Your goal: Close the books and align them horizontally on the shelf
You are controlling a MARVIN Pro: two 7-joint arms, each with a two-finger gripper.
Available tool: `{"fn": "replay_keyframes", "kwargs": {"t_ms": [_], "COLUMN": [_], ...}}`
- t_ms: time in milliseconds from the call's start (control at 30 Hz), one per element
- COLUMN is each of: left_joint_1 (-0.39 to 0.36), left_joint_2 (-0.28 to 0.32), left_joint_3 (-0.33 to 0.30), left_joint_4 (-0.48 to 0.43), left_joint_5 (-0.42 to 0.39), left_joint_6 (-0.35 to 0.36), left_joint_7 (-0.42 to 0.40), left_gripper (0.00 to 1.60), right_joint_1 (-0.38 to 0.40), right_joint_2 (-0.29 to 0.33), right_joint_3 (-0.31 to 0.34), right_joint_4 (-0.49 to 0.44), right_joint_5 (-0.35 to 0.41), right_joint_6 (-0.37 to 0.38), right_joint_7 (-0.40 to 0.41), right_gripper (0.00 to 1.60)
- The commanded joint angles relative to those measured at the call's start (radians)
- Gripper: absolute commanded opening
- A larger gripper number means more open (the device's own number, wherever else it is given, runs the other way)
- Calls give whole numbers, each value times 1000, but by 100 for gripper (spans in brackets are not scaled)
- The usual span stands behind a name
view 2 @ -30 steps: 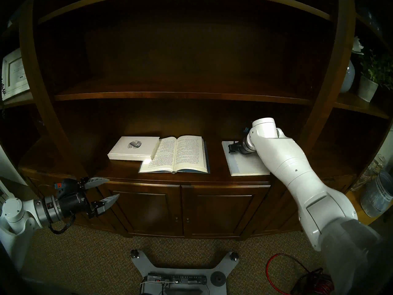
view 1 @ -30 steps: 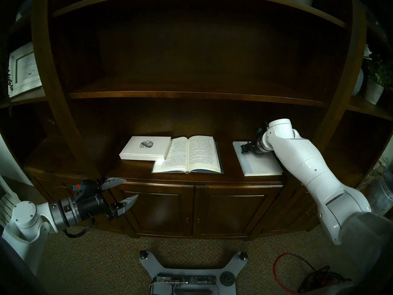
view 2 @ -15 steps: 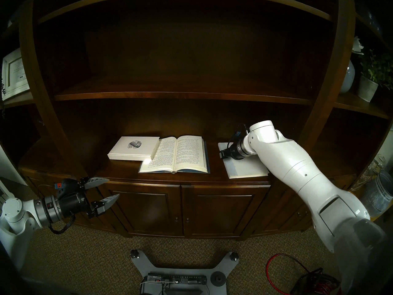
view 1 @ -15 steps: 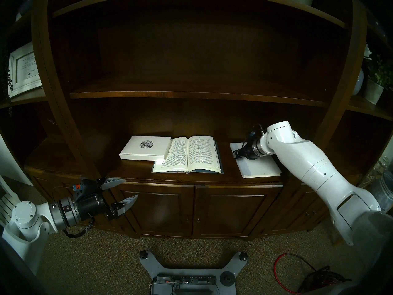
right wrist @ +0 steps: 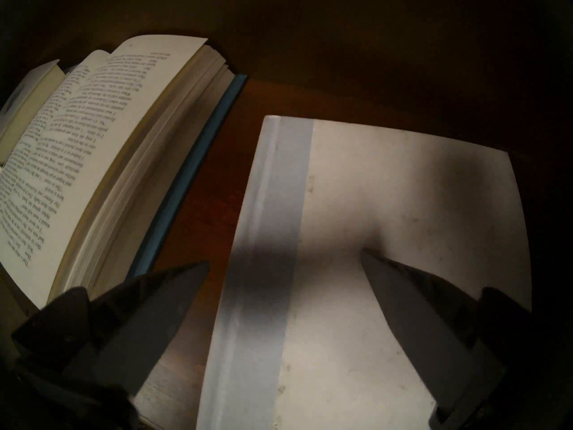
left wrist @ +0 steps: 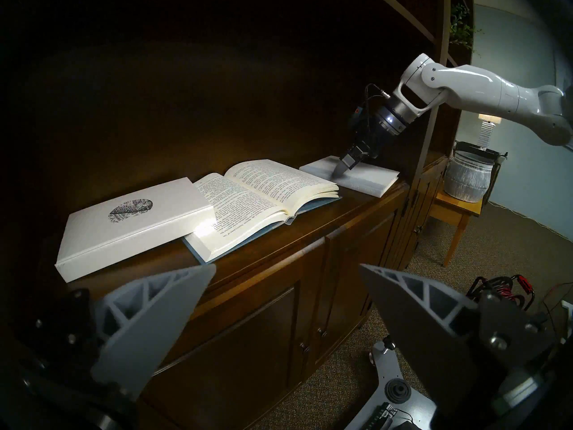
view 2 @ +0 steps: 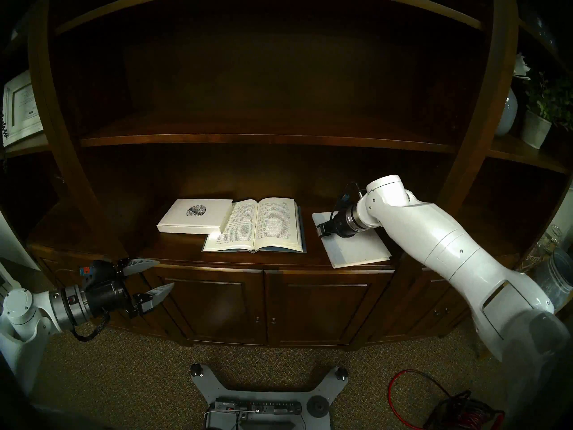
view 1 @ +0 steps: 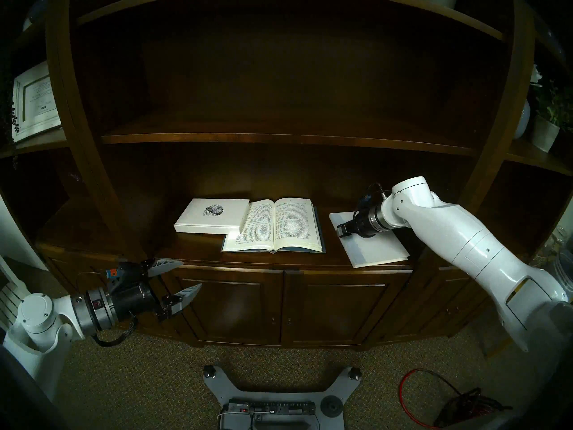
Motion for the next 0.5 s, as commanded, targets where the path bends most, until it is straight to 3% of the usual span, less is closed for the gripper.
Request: {"fn": "replay_keyframes", "kwargs": {"t_ms": [0, 200, 467], "left_joint_1": [-7, -7, -8], "left_joint_2": [-2, -2, -1], "left_joint_3": [-11, -11, -9], "left_joint_4": [-17, -17, -15], "left_joint_5": [-8, -8, -6], "left_joint_6": [-5, -5, -5], "left_joint_7": [-1, -1, -1], "left_gripper": [160, 160, 160], "right_joint_1": [24, 4, -17], "right_joint_2": [57, 95, 201], "right_joint_3": [-39, -15, 25], "right_joint_4": [-59, -129, -270], "right_joint_5": [86, 89, 86], "right_joint_6": [6, 6, -34], "right_joint_7": [-1, -13, -7], "right_gripper": [160, 160, 160]}}
